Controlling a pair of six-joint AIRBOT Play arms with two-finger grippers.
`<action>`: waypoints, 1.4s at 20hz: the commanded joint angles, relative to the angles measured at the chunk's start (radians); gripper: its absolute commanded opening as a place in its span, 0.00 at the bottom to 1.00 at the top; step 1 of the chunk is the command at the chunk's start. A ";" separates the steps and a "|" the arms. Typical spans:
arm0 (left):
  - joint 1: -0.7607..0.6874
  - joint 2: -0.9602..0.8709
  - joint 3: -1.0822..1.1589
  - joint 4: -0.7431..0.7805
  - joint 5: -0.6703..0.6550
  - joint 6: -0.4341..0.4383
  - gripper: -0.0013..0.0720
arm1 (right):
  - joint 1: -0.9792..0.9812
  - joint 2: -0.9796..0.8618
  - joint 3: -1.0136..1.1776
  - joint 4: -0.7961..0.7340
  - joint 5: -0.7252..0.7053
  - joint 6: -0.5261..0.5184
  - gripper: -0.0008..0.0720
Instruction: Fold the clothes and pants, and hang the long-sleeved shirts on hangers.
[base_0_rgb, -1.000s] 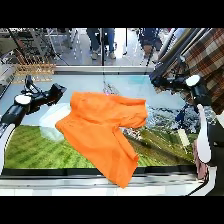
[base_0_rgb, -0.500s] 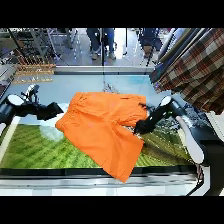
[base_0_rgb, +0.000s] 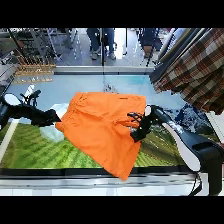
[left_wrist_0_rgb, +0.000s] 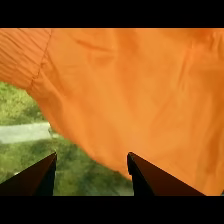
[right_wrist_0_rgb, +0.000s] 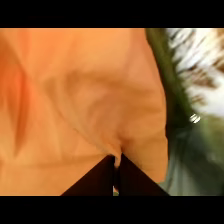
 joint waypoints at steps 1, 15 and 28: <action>-0.002 0.003 -0.055 0.005 -0.011 -0.024 0.66 | -0.004 -0.001 0.127 -0.211 -0.225 0.085 0.02; -0.038 -0.071 -0.277 -0.157 0.341 -0.177 0.76 | -0.538 0.304 -0.475 0.424 -0.050 0.064 0.80; -0.035 -0.181 -0.272 -0.275 0.529 -0.280 0.03 | -0.298 0.337 -0.653 0.705 -0.298 -0.137 0.03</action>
